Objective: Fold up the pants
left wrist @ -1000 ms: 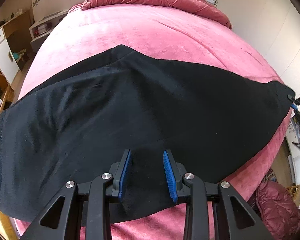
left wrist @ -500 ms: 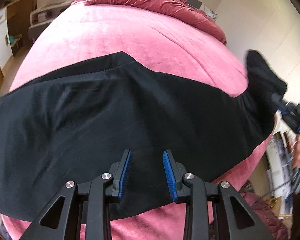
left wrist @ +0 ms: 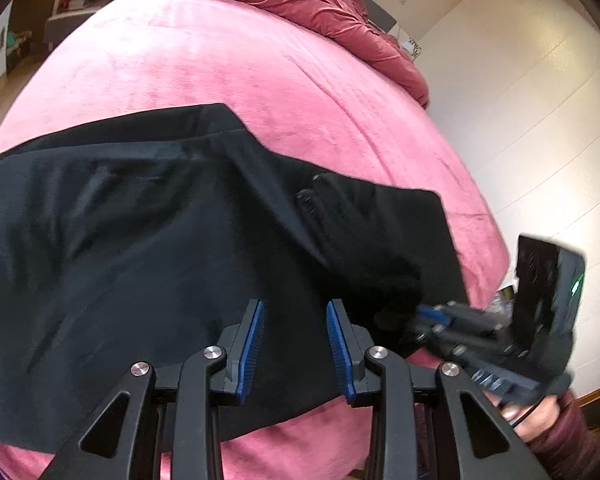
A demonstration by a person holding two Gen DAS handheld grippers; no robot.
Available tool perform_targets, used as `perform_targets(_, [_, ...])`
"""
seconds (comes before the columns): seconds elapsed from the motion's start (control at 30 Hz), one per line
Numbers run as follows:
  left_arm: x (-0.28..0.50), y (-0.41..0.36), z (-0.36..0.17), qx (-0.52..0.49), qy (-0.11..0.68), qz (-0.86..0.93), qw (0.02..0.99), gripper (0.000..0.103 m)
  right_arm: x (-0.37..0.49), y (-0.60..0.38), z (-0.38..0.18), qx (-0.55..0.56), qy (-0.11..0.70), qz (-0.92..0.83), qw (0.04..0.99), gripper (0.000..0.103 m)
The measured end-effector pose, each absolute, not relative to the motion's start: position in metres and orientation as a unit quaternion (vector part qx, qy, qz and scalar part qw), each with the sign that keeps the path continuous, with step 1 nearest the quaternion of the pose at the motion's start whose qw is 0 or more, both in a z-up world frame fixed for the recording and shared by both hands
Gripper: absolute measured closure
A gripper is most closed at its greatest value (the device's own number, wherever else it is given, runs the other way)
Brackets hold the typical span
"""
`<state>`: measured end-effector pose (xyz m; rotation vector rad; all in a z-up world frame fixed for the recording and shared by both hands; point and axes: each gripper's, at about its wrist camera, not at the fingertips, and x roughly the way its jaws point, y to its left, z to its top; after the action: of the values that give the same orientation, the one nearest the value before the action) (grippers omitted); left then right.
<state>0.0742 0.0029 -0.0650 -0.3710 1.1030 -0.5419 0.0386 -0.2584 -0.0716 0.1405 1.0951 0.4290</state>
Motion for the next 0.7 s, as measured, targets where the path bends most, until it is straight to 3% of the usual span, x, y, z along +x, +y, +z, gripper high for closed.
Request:
perform_targets(0.2, [0.091, -0.005, -0.065, -0.24, 0.53, -0.284, 0.762, 0.057, 0.027, -0.244, -0.077, 0.001, 0.512, 0.204, 0.834, 0.086])
perform_targets(0.27, [0.097, -0.011, -0.065, -0.247, 0.535, -0.286, 0.755, 0.05, 0.024, -0.238, -0.078, -0.018, 0.506, 0.21, 0.836, 0.081])
perform_targets(0.37, [0.109, -0.02, -0.069, -0.251, 0.554, -0.293, 0.737, 0.049, 0.024, -0.234, -0.074, -0.001, 0.505, 0.236, 0.83, 0.061])
perform_targets(0.7, [0.126, -0.042, -0.095, -0.251, 0.601, -0.282, 0.704, 0.051, -0.023, -0.338, -0.042, 0.073, 0.503, 0.133, 0.851, 0.057])
